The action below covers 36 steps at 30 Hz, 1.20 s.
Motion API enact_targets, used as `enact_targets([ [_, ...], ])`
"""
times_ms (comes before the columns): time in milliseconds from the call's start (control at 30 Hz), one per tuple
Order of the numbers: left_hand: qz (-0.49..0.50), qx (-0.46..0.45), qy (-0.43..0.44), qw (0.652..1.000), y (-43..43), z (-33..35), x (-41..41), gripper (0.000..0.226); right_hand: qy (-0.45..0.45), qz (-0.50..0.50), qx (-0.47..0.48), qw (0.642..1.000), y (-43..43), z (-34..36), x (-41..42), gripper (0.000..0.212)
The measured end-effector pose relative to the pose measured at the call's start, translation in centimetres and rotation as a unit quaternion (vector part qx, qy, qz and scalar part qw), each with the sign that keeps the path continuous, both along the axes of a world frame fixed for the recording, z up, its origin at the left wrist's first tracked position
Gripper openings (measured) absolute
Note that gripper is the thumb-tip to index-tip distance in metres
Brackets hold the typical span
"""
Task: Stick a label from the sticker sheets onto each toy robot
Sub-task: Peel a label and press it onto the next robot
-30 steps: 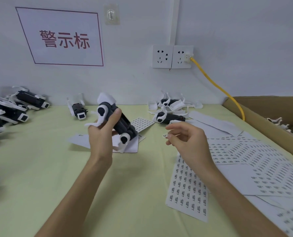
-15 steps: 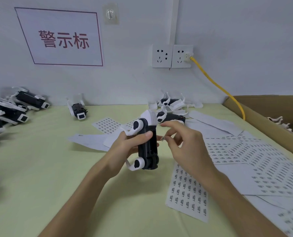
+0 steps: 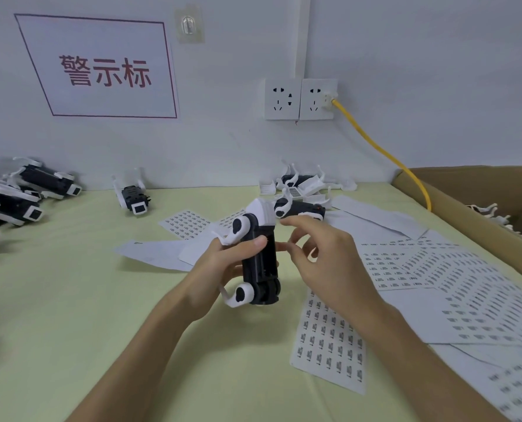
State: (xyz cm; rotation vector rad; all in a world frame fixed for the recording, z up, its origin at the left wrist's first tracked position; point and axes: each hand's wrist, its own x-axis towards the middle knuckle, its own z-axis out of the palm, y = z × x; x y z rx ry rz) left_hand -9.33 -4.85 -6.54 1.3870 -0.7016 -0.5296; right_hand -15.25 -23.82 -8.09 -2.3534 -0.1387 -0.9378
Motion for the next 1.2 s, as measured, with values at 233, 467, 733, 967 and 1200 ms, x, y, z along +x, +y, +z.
enact_targets([
  [233,0.042,-0.012,0.009,0.999,0.3,0.0,0.1,0.052,0.034,-0.044,0.122,0.991,0.5,0.2,0.1,0.03],
  [467,0.023,-0.041,0.027,0.999,-0.3,0.2,-0.4,0.034,0.059,0.002,0.31,0.949,0.8,0.7,-0.1,0.006],
  [733,0.016,-0.039,-0.002,0.999,-0.8,-0.3,-0.5,0.038,0.052,0.014,0.379,0.924,0.7,0.9,-0.2,0.011],
  [967,0.029,-0.011,-0.036,0.999,-1.2,-0.5,-0.8,0.039,0.158,0.072,0.532,0.829,0.3,0.8,-0.2,0.01],
  [1200,0.039,0.004,-0.06,0.997,-1.2,-0.4,-0.9,0.039,0.114,0.034,0.496,0.86,0.4,0.9,-0.2,0.007],
])
